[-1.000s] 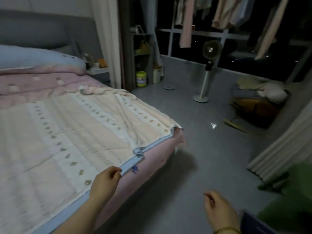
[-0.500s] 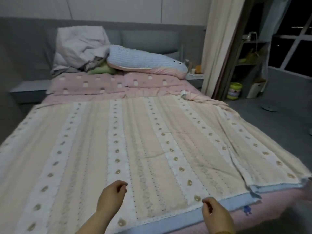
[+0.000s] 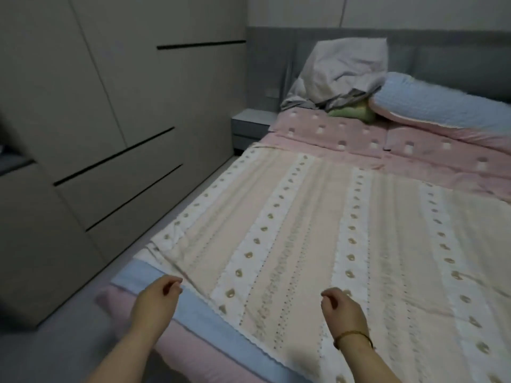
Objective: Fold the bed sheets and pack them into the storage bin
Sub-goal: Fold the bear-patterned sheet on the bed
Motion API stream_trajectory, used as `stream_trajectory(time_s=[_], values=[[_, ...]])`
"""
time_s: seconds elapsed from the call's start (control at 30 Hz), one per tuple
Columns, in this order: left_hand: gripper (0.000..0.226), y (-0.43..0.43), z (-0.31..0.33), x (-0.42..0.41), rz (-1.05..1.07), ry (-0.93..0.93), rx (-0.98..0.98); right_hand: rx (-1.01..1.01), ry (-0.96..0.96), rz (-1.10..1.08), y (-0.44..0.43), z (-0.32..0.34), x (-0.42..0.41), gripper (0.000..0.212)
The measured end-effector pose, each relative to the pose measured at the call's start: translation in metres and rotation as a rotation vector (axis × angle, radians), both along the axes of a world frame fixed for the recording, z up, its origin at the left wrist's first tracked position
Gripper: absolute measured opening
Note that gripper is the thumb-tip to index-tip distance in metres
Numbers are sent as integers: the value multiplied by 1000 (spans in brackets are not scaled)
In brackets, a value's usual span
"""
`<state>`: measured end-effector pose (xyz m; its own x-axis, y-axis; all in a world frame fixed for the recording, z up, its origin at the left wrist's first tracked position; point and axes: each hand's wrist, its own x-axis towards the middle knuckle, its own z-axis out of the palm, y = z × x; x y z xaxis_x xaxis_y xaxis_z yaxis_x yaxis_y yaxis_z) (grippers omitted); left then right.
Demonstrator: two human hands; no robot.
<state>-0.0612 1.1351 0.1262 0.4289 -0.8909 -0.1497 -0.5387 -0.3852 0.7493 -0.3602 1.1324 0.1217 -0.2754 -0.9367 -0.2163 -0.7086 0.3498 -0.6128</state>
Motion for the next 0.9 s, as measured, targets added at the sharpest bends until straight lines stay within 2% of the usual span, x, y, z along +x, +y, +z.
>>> stream_trajectory(time_s=[0.13,0.3,0.53,0.7,0.9], values=[[20,26,0,93,166,-44,48,-47,-127,35,-21,-10,103,20],[15,8,5,222,222,-11,-25,-21,-97,189,-68,-17,233,23],[8,-70,27,358,2,29,-152,89,9,136,-125,-27,365,27],[34,-153,36,396,-121,35,-182,76,88,117,-177,-19,405,28],[30,-290,17,436,-279,3,-142,42,55,-112,-275,-35,435,26]])
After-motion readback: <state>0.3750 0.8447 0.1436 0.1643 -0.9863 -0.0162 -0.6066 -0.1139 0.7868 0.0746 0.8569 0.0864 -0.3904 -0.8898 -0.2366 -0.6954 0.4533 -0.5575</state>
